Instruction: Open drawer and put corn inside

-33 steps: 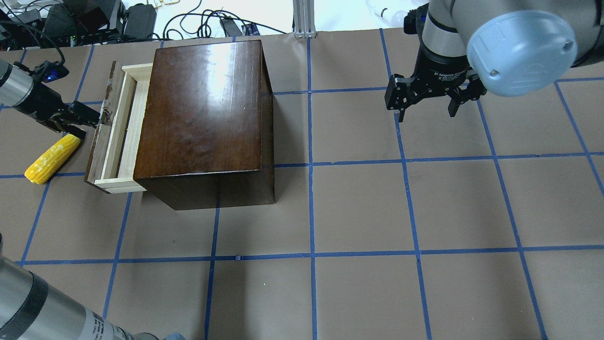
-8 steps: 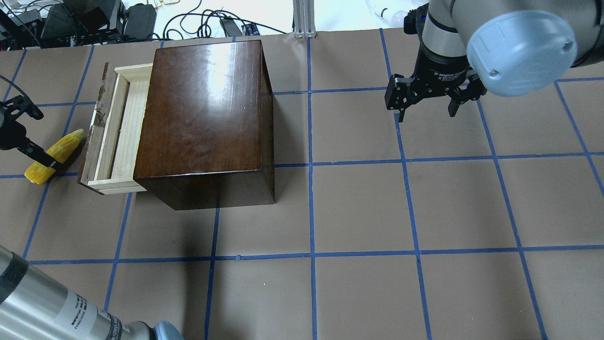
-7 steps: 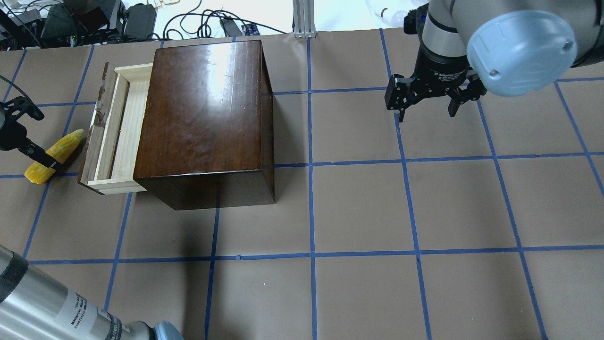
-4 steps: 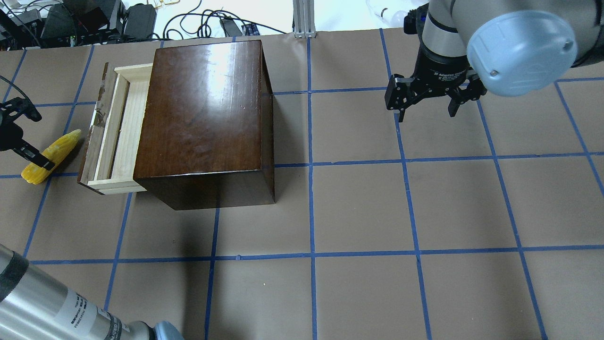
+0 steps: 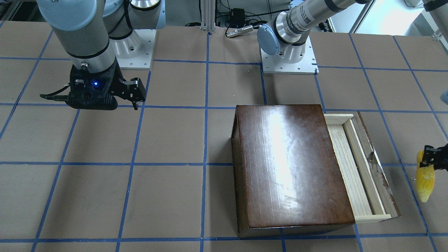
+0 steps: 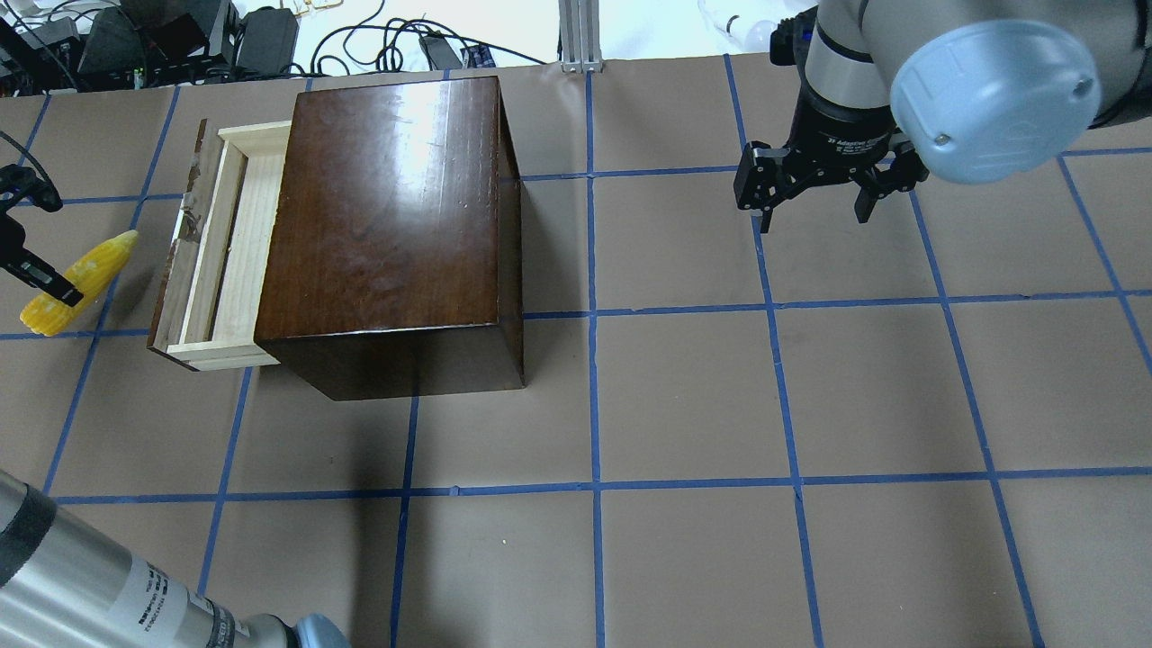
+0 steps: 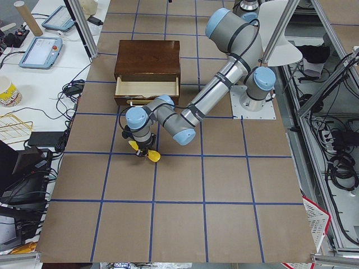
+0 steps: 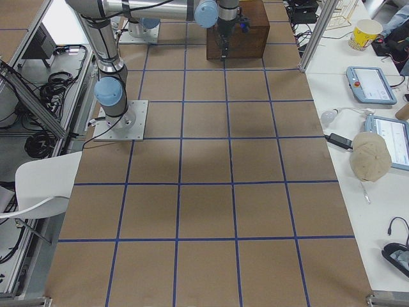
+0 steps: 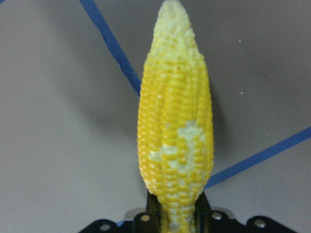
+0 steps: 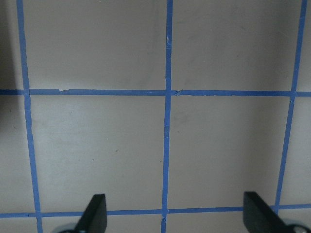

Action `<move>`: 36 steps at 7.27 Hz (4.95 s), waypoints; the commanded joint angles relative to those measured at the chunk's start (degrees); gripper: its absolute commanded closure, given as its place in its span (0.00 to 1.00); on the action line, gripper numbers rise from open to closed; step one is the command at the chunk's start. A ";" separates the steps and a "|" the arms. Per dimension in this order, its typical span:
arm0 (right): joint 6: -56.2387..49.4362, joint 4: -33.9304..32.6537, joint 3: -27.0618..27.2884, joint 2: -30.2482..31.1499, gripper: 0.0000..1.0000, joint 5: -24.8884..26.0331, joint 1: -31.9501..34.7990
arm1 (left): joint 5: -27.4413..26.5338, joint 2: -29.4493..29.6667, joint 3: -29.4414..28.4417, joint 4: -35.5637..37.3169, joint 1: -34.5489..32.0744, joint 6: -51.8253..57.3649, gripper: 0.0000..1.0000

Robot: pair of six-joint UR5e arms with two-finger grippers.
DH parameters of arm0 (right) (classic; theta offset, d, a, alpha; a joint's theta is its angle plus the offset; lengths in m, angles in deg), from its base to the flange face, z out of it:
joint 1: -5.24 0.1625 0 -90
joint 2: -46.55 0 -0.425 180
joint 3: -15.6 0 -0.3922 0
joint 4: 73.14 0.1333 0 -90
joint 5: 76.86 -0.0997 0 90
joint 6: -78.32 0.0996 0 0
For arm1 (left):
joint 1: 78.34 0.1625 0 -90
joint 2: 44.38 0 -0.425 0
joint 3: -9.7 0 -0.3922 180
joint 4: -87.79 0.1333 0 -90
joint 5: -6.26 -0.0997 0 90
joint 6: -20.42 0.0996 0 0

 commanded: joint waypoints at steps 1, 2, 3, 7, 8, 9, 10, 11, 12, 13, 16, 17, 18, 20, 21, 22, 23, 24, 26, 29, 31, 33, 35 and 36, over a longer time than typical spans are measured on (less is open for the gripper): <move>0.00 0.00 0.00 0.00 0.00 0.00 0.00 | 0.99 -3.82 -4.53 -8.97 -2.49 -8.64 1.00; 0.00 0.00 0.00 0.00 0.00 0.00 0.00 | 0.91 -6.19 -7.08 -15.27 -5.21 -13.73 1.00; 0.00 0.00 0.00 0.00 0.00 0.00 0.00 | 1.09 -8.13 -9.28 -20.91 -6.98 -19.35 1.00; 0.00 0.00 0.00 0.00 0.00 0.00 0.00 | 3.02 -12.62 -9.56 -26.14 -15.15 -36.59 1.00; 0.00 0.00 0.00 0.00 0.00 0.00 0.00 | 3.20 -12.89 -8.78 -26.76 -17.08 -41.25 1.00; 0.00 0.00 0.00 0.00 0.00 0.00 0.00 | 3.37 -12.72 -7.73 -26.76 -18.76 -44.43 1.00; 0.00 0.00 0.00 0.00 0.00 0.00 0.00 | 3.46 -12.37 -6.32 -26.42 -19.73 -47.15 1.00; 0.00 0.00 0.00 0.00 0.00 -0.09 0.00 | 3.55 -11.59 -5.44 -26.24 -20.17 -47.96 1.00; 0.00 0.00 0.00 0.00 0.00 -0.09 0.00 | 6.25 -11.06 -5.08 -26.24 -20.18 -48.06 1.00; 0.00 0.08 0.00 0.00 0.00 -0.09 0.00 | 7.32 -10.61 -4.56 -26.24 -20.18 -48.23 1.00; 0.00 0.00 0.00 0.00 0.00 0.00 0.00 | 7.24 -10.09 -0.35 -21.43 -20.35 -47.98 1.00; 0.00 0.00 0.00 0.00 0.00 0.00 0.00 | 7.33 -9.56 0.80 -19.66 -20.44 -47.97 0.97; 0.00 0.00 0.00 0.00 0.00 0.00 0.00 | 7.42 -9.03 1.16 -18.60 -20.44 -48.06 0.95; 0.00 0.00 0.00 0.00 0.00 0.00 0.00 | 7.68 -7.80 1.25 -17.54 -20.53 -48.15 0.83; 0.00 0.00 0.00 0.00 0.00 0.00 0.00 | 8.81 -7.71 1.33 -17.62 -20.53 -48.06 0.75; 0.00 0.00 0.00 0.00 0.00 0.00 0.00 | 8.82 -7.36 1.34 -17.62 -20.53 -48.06 0.69; 0.00 0.00 0.00 0.00 0.00 0.00 0.00 | 8.74 -7.27 1.42 -17.62 -20.53 -47.80 0.51; 0.00 0.00 0.00 0.00 0.00 0.00 0.00 | 8.73 -7.18 1.42 -17.62 -20.53 -47.62 0.22; 0.00 0.00 0.00 0.00 0.00 0.00 0.00 | 9.17 -7.71 1.34 -17.62 -20.70 -47.71 0.03; 0.00 0.00 0.00 0.00 0.00 0.00 0.00 | 8.91 -9.64 0.64 -18.32 -21.14 -47.80 0.00; 0.00 0.00 0.00 0.00 0.00 0.00 0.00 | 8.30 -11.39 0.11 -18.59 -21.14 -48.23 0.00; 0.00 0.00 0.00 0.00 0.00 0.00 0.00 | 6.64 -12.89 -4.78 -25.14 -21.49 -48.59 0.00; 0.00 0.00 0.00 0.00 0.00 0.00 0.00 | 2.95 -14.64 -8.15 -28.42 -27.61 -50.16 0.00; 0.00 0.00 0.00 0.00 0.00 0.00 0.00 | 2.93 -15.87 -7.98 -28.52 -30.61 -51.91 0.00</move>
